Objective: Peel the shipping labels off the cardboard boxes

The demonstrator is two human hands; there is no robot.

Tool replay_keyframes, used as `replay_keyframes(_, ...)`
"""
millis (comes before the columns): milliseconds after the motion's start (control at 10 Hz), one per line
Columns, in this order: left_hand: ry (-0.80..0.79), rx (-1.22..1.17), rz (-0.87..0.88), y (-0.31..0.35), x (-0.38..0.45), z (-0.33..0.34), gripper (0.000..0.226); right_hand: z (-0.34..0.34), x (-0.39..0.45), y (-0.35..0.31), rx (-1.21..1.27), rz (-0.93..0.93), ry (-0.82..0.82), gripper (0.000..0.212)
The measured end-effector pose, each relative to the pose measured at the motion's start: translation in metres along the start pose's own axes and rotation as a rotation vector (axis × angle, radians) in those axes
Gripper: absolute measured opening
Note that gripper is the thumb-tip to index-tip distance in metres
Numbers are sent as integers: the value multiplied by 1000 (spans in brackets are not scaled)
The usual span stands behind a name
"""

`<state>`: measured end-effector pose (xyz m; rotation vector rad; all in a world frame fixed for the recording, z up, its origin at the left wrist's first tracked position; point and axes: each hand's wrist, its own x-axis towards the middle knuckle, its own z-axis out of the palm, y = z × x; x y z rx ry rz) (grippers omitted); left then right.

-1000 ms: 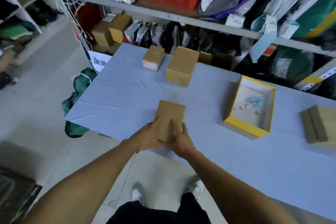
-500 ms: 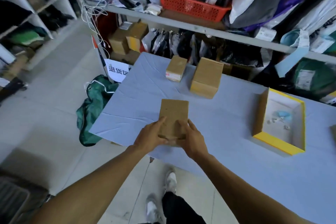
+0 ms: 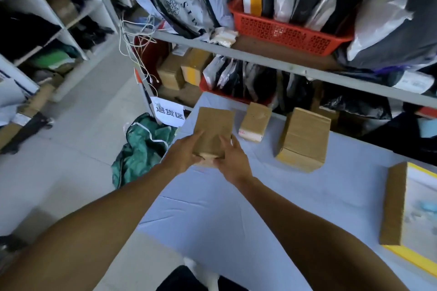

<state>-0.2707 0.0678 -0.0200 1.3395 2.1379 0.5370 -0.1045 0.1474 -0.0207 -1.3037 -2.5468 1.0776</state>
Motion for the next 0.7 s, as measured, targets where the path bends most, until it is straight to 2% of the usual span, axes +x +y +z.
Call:
replay_keyframes(300, -48, 15, 245, -44, 143, -5, 77, 11, 117, -4, -65, 108, 130, 68)
replay_keyframes(400, -43, 62, 278, -55, 156, 2, 74, 17, 124, -4, -235, 137, 140, 58)
replay_keyframes(500, -68, 46, 296, -58, 158, -2, 69, 25, 126, -9, -286, 143, 150, 54)
replay_keyframes(600, -125, 107, 245, -44, 153, -12, 63, 13, 123, -20, -255, 162, 99, 59)
replay_keyframes(700, -104, 321, 265, -34, 138, -17, 64, -8, 113, -27, -317, 254, 39, 73)
